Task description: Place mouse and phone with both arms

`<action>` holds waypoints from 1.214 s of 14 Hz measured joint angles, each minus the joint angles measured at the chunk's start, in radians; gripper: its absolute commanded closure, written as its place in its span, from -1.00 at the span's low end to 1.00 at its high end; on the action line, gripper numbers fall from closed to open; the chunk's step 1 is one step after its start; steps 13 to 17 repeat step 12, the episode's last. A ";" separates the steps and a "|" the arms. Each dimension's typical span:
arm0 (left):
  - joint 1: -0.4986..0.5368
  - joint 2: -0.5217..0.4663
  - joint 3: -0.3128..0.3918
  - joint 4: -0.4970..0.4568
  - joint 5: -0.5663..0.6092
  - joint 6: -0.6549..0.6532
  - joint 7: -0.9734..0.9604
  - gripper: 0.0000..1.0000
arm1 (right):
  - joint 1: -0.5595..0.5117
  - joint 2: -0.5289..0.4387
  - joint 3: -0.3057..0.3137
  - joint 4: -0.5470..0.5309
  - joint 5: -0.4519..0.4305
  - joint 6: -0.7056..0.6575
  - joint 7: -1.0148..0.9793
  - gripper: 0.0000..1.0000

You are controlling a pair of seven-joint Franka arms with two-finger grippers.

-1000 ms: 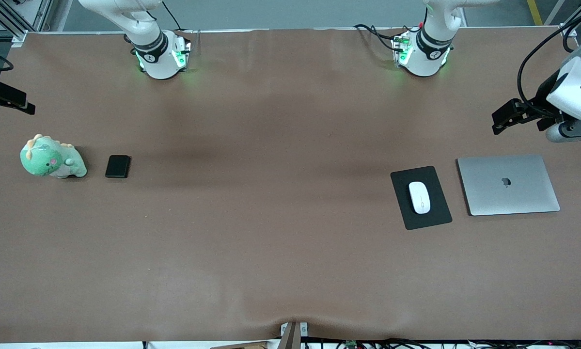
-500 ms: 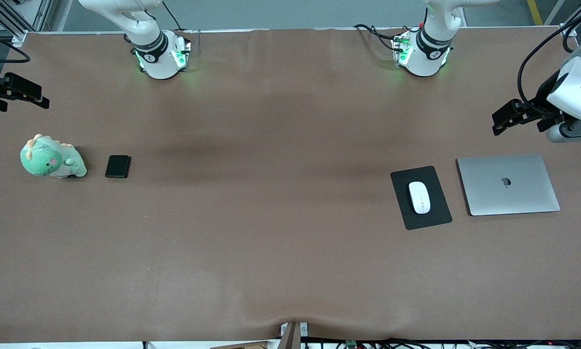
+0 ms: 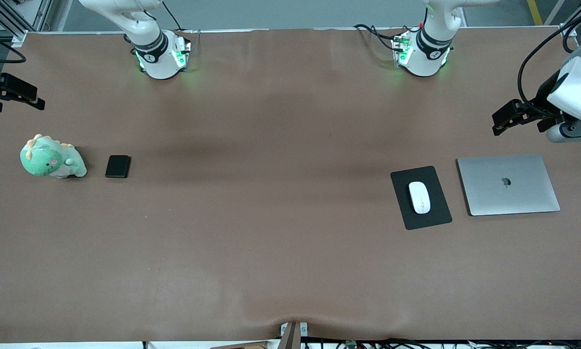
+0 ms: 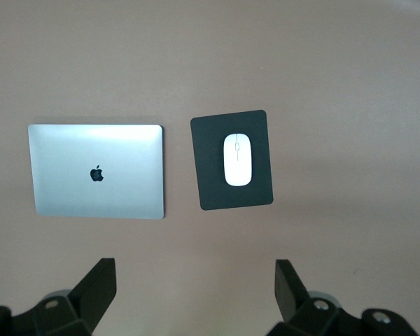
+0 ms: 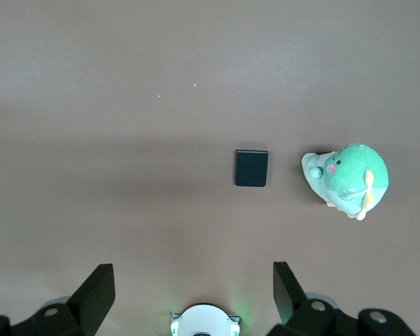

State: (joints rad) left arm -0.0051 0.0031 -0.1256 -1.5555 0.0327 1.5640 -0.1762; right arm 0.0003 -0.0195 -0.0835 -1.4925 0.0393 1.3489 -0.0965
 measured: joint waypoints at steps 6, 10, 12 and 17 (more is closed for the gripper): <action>-0.007 0.000 -0.001 0.009 0.000 0.007 0.001 -1.00 | 0.000 0.000 0.000 0.000 0.000 0.000 0.000 -1.00; -0.007 -0.001 -0.001 0.024 -0.003 0.007 0.001 -1.00 | 0.000 0.000 -0.001 0.000 -0.001 0.000 0.000 -1.00; -0.007 -0.001 -0.001 0.025 -0.017 0.007 0.001 -1.00 | 0.000 0.000 -0.001 0.000 -0.001 -0.001 0.000 -1.00; -0.007 -0.001 -0.001 0.025 -0.017 0.007 0.001 -1.00 | 0.000 0.000 -0.001 0.000 -0.001 -0.001 0.000 -1.00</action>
